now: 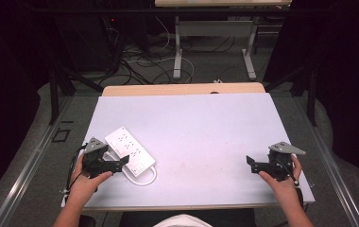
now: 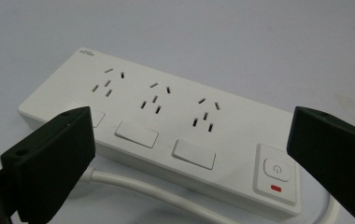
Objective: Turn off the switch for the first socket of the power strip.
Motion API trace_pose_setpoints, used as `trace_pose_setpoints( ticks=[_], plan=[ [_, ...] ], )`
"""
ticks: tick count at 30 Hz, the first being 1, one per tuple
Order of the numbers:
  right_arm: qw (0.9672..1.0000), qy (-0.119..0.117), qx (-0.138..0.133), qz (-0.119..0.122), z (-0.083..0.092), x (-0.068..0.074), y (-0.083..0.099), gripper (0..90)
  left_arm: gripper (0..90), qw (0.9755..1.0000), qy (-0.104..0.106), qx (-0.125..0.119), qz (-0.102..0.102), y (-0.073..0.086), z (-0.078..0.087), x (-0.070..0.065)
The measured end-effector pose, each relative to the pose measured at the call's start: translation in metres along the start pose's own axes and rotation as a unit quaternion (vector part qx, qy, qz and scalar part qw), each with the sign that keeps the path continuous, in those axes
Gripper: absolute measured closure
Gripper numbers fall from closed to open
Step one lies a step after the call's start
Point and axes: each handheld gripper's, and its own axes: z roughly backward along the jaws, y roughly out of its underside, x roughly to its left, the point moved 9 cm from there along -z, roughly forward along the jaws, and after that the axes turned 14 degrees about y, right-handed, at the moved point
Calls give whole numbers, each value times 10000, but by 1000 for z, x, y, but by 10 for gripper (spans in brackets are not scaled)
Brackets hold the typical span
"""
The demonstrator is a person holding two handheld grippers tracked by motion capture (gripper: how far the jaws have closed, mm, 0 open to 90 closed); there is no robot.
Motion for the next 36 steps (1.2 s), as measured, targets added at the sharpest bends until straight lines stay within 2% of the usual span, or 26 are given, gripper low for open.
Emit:
trace_pose_setpoints(
  ticks=[4, 7, 9, 11, 12, 13, 17, 21, 22, 24, 27, 28, 32, 36],
  plan=[
    [10000, -2, 47, 42, -1, -1, 1, 2, 18, 10000, -6, 22, -49, -4, -1, -1],
    [10000, -19, 52, 15, -1, 0, 2, 2, 28, 10000, 3, 70, 13, -5, -3, -2],
    [10000, 13, 31, 15, -2, -1, 2, 2, 39, 9999, -37, 87, -49, -6, -4, -1],
    [10000, 19, 34, 9, -2, -1, 2, 3, 44, 10000, -3, 97, 7, -7, -5, -3],
    [10000, 21, 16, 53, -3, -1, 2, 3, 46, 9999, -42, 105, -64, -8, -5, -2],
    [10000, 26, 40, 28, -3, -1, 3, 3, 49, 9998, -25, 177, -78, -8, -4, -2],
    [10000, 24, 91, 5, -2, -1, 3, 12, 67, 9997, -48, 200, -127, -9, -5, -2],
    [10000, 23, 92, 13, -2, -1, 4, 17, 77, 9998, -26, 191, -78, -11, -5, -2],
    [10000, 22, 94, 10, -2, -1, 4, 18, 78, 9999, -4, 146, 20, -11, -6, -4],
    [9999, 43, 100, 8, -2, -1, 4, 19, 79, 9998, 6, 187, -36, -12, -5, -3],
    [9998, 3, 170, 34, -1, -1, 5, 22, 84, 9999, 33, 165, -5, -14, -4, -4],
    [10000, 21, 53, 13, -3, 0, 3, 22, 86, 9998, 26, 209, -33, -14, -3, -4],
    [9999, -37, 95, 46, -3, 0, 4, 26, 90, 9998, 28, 201, -38, -19, -1, -4],
    [9999, -30, 97, 52, -3, 0, 5, 28, 99, 9993, 64, 335, -121, -23, 2, -6]
  ],
)
